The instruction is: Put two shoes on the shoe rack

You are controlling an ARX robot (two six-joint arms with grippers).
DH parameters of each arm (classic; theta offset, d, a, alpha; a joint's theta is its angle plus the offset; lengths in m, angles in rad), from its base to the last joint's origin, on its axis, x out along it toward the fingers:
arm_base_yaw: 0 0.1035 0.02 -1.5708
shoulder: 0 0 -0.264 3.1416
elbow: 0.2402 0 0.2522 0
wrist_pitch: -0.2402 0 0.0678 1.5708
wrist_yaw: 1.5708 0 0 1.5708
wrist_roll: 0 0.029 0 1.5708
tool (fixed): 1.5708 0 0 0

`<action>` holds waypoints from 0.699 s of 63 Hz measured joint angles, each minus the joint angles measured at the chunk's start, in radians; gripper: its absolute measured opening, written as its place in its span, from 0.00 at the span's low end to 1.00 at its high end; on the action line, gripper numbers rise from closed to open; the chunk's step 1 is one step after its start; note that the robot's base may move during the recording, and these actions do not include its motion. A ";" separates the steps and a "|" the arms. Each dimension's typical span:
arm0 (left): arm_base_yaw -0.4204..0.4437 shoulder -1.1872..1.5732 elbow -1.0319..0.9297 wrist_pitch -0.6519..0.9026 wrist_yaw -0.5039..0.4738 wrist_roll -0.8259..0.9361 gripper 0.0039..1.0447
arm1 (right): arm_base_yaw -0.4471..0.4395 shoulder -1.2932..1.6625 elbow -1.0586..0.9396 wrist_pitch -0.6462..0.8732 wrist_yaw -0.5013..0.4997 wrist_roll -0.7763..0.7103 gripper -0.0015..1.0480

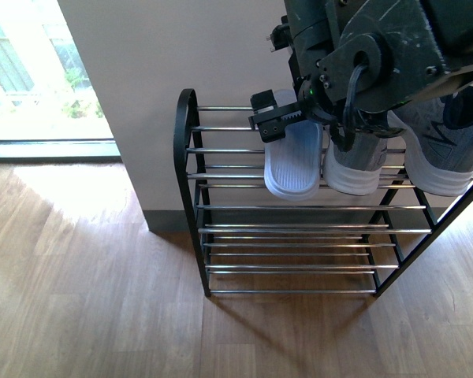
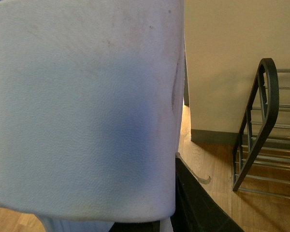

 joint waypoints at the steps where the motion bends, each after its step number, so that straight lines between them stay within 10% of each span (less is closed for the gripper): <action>1: 0.000 0.000 0.000 0.000 0.000 0.000 0.02 | -0.005 -0.020 -0.019 0.009 -0.015 0.008 0.91; 34: 0.000 0.000 0.000 0.000 0.000 0.000 0.02 | -0.288 -0.751 -0.684 0.334 -0.588 0.071 0.91; 44: 0.000 0.000 0.000 0.000 0.000 0.000 0.02 | -0.384 -0.834 -0.771 0.413 -0.613 0.093 0.91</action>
